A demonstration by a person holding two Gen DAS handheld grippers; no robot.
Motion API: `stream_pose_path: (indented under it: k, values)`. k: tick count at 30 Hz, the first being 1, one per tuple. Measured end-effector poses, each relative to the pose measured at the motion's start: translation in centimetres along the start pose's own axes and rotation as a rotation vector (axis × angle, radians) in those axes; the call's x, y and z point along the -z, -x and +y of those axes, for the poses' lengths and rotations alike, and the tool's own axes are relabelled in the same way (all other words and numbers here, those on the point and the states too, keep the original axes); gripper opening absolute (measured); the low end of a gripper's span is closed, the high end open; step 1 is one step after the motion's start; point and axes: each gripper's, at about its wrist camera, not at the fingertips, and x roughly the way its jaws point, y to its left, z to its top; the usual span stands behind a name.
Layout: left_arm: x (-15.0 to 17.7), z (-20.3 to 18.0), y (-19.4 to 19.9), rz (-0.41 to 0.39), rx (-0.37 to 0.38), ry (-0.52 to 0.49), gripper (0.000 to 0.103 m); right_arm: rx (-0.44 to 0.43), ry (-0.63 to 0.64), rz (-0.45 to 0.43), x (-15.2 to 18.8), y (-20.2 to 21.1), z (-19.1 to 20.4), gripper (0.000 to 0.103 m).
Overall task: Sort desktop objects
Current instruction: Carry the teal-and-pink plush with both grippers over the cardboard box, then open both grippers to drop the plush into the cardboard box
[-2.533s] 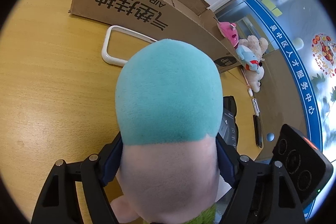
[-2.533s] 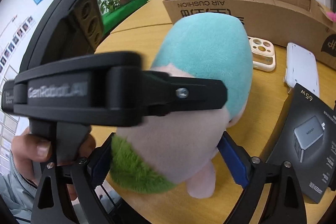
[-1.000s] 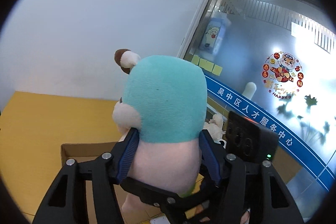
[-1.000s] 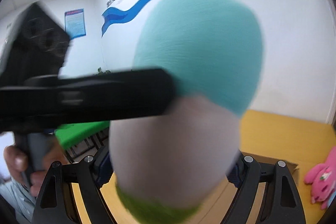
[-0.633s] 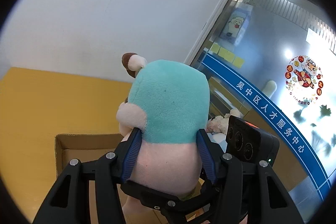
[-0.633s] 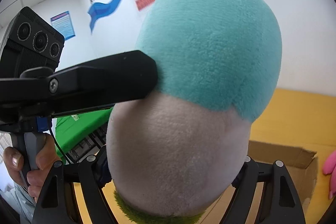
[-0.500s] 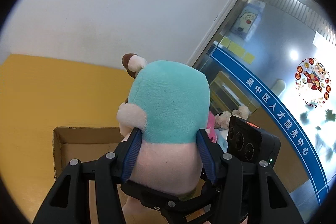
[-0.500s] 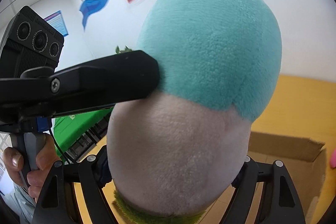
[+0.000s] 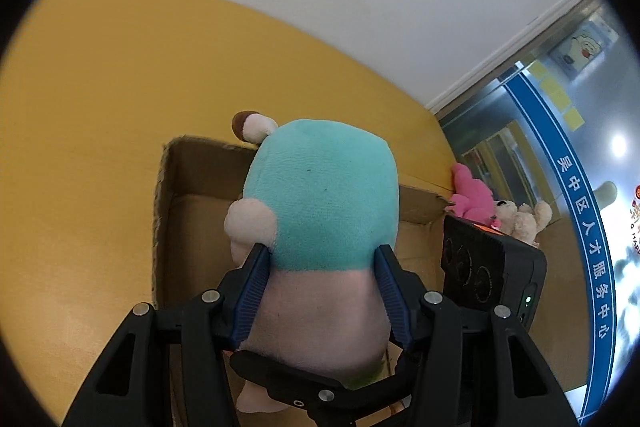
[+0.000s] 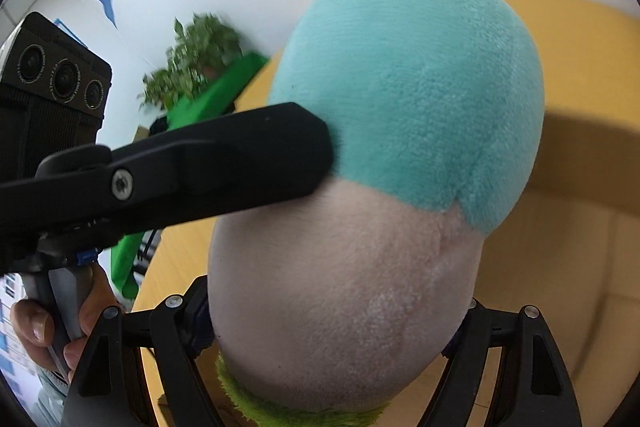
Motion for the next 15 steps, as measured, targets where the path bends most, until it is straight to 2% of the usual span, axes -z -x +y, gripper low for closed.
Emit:
stream_pose_path:
  k: [2,5,6,7,9,13,14,15]
  values:
    - [0.6,1.3,-0.3,0.022,-0.021,0.032,0.053,0.000,-0.019,0.055,0.0,-2.1,-0.6,0.081]
    - [1.1,2.2,-0.8,0.057,-0.026,0.068,0.056,0.049,-0.039,0.102,-0.2,-3.8,-1.4,0.088]
    - [1.4,2.4,-0.9,0.070,-0.021,0.084,0.059,0.044,-0.061,0.111,-0.3,-4.0,-1.9,0.093]
    - [1.2,2.7,-1.1,0.068,-0.020,0.090,0.059,0.025,-0.087,0.117,-0.7,-4.1,-2.6,0.094]
    - [1.3,2.7,-0.6,0.059,-0.038,0.092,0.064,-0.004,-0.122,0.112,-1.2,-3.1,-3.3,0.094]
    - [1.5,3.3,0.4,0.046,-0.062,0.102,0.064,0.006,-0.074,0.087,-1.2,-1.5,-2.9,0.094]
    - [1.5,3.4,0.3,0.048,-0.066,0.103,0.064,0.010,-0.070,0.085,-0.6,-0.9,-2.4,0.093]
    - [1.7,3.4,0.5,0.053,-0.064,0.109,0.064,0.016,-0.068,0.087,-0.6,-1.0,-2.4,0.083]
